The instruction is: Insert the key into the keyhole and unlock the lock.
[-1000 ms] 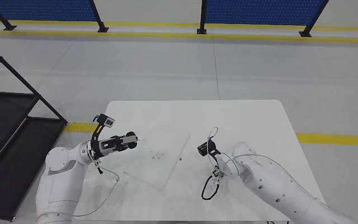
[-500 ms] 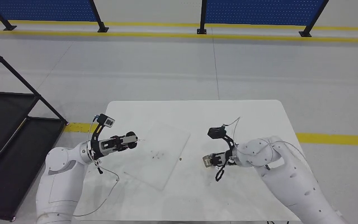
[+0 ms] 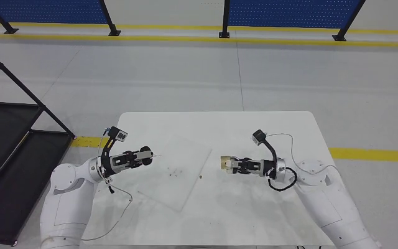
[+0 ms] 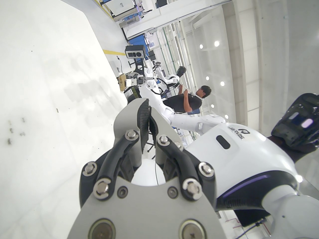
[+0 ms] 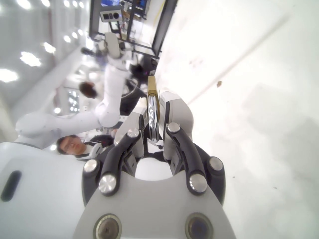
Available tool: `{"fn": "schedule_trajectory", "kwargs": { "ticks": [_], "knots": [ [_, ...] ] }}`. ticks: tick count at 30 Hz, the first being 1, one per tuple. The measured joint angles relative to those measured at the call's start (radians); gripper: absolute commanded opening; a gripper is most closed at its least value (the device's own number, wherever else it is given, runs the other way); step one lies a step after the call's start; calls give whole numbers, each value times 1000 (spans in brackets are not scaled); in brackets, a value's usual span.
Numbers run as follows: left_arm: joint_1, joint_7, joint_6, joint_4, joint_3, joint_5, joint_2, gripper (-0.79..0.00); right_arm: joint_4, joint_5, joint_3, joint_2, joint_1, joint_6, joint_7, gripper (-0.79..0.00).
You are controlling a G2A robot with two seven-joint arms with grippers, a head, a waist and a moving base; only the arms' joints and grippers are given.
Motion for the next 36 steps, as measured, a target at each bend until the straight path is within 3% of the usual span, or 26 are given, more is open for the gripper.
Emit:
{"fn": "schedule_trajectory", "kwargs": {
  "ticks": [5,22,30,36],
  "knots": [
    [0,0,0,0,0,0,0,-785,66,110,-21,-11,16,-32,45,-785],
    [0,0,0,0,0,0,0,-785,67,111,-21,-11,16,-30,45,-785],
    [0,0,0,0,0,0,0,-785,41,212,-8,-17,-19,35,-29,-785],
    [0,0,0,0,0,0,0,-785,-16,174,-3,-15,-38,76,-74,-785]
  ]
}}
